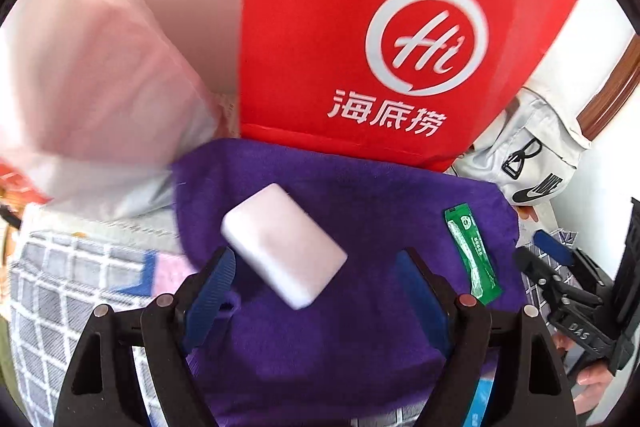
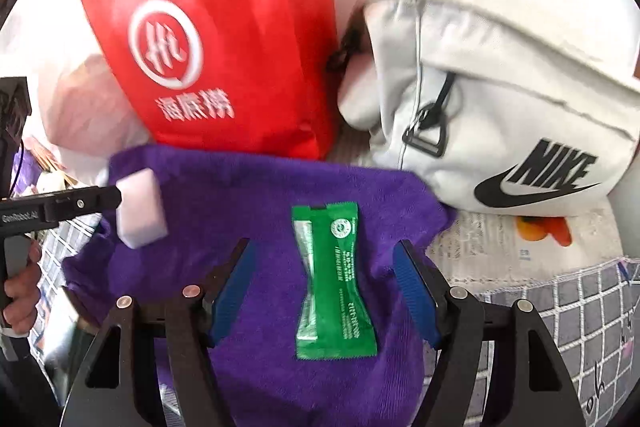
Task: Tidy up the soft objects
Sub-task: 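Return both grippers to the items and grasp the mesh bag with the right gripper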
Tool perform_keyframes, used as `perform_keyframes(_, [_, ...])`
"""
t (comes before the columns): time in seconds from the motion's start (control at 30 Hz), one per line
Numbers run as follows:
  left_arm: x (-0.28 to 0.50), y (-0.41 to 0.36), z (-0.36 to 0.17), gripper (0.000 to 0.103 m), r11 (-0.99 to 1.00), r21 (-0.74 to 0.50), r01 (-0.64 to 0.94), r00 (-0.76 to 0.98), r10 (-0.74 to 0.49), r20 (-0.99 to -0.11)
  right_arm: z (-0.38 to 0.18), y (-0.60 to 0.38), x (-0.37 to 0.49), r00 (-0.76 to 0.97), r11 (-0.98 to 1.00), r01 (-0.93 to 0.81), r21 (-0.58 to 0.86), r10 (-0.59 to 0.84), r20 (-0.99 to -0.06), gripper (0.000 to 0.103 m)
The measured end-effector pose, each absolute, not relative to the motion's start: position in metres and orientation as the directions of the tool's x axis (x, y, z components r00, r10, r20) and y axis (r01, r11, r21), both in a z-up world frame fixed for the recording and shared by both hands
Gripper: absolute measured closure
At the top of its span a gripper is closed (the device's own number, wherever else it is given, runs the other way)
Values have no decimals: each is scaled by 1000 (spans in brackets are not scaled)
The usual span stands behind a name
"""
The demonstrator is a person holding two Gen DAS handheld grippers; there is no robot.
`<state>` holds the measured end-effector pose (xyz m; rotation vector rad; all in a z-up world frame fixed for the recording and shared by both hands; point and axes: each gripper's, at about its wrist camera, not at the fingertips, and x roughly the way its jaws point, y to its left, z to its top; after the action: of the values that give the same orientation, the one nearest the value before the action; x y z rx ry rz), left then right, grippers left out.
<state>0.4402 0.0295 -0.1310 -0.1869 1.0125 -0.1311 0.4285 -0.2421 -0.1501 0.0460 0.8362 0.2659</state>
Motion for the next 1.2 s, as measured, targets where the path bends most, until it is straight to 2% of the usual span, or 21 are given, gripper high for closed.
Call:
perform_keyframes(0.23, [383, 41, -99, 21, 978, -206, 14, 588, -175, -790, -136, -234, 381, 617, 963, -210, 169, 265, -741, 33])
perform_keyframes(0.37, [350, 49, -82, 21, 974, -225, 16, 608, -188, -772, -131, -217, 331, 640, 967, -242, 83, 224, -735, 33])
perform_keyframes(0.5, [314, 58, -74, 21, 977, -213, -23, 611, -155, -776, -130, -208, 293, 619, 957, -271, 101, 254, -744, 33])
perform_keyframes(0.7, [265, 69, -85, 21, 975, -216, -62, 604, -135, -786, -137, -191, 234, 593, 937, -320, 141, 314, -742, 33])
perform_keyframes(0.97, [216, 78, -111, 21, 968, -240, -72, 578, -156, -801, -152, -149, 177, 572, 896, -427, 120, 370, -732, 33])
perform_keyframes(1.2, [187, 84, -125, 21, 972, -231, -48, 560, -165, -812, -170, -116, 163, 588, 892, -452, 9, 306, -749, 34])
